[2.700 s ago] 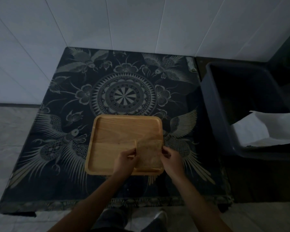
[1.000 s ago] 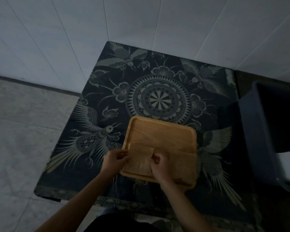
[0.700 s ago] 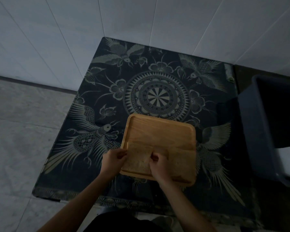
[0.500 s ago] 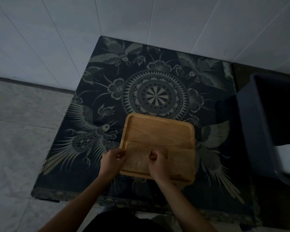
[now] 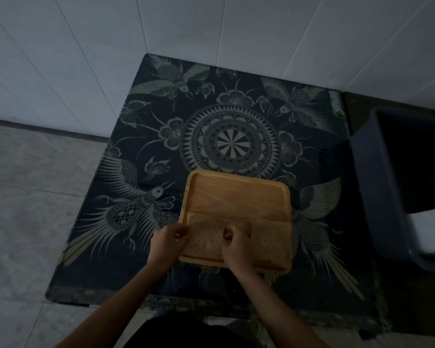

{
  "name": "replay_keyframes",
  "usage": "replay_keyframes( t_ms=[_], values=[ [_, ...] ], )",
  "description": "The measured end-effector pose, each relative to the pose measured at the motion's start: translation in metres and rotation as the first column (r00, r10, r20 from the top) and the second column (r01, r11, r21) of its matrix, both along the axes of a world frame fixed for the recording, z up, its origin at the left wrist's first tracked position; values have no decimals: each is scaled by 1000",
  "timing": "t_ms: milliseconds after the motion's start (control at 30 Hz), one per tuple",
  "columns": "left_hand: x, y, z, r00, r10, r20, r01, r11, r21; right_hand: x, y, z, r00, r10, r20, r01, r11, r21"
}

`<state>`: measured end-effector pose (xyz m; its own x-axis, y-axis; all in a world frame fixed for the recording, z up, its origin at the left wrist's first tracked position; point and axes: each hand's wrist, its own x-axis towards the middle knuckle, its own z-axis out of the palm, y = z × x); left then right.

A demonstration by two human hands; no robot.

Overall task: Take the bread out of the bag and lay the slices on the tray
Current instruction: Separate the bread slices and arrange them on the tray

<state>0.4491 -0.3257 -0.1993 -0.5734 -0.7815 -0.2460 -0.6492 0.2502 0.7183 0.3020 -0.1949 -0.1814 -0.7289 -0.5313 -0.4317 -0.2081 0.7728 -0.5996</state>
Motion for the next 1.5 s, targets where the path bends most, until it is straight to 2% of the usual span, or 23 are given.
replay_keyframes(
  t_ms=[233,400,567,633,733,933,1100,1300,1500],
  values=[
    [1,-1,0,1000,-14,13,13,1000,16,1,0,5,1000,7,-4,-7,1000,9],
    [0,0,6,999,-28,33,27,1000,14,0,2,11,998,6,64,-5,1000,-19],
    [-6,8,21,997,-16,78,22,997,-80,-3,10,24,992,-15,124,29,993,-112],
    [-13,12,27,998,-49,28,53,990,-133,-10,17,33,997,-22,71,31,991,-129],
    [-30,21,37,991,-128,-33,122,983,-134,-26,35,47,998,-46,-49,39,988,-147],
    [-69,50,46,975,-192,-116,196,980,25,-68,84,62,986,-152,-68,135,968,-210],
    [-92,72,45,975,-204,-88,217,960,175,-97,119,58,960,-279,-30,267,942,-205],
    [-115,88,32,990,-27,-136,87,885,457,-112,133,42,939,-315,139,334,930,-153],
    [-126,101,28,984,37,-175,63,843,535,-118,135,32,930,-259,262,302,942,-143]
  ],
)
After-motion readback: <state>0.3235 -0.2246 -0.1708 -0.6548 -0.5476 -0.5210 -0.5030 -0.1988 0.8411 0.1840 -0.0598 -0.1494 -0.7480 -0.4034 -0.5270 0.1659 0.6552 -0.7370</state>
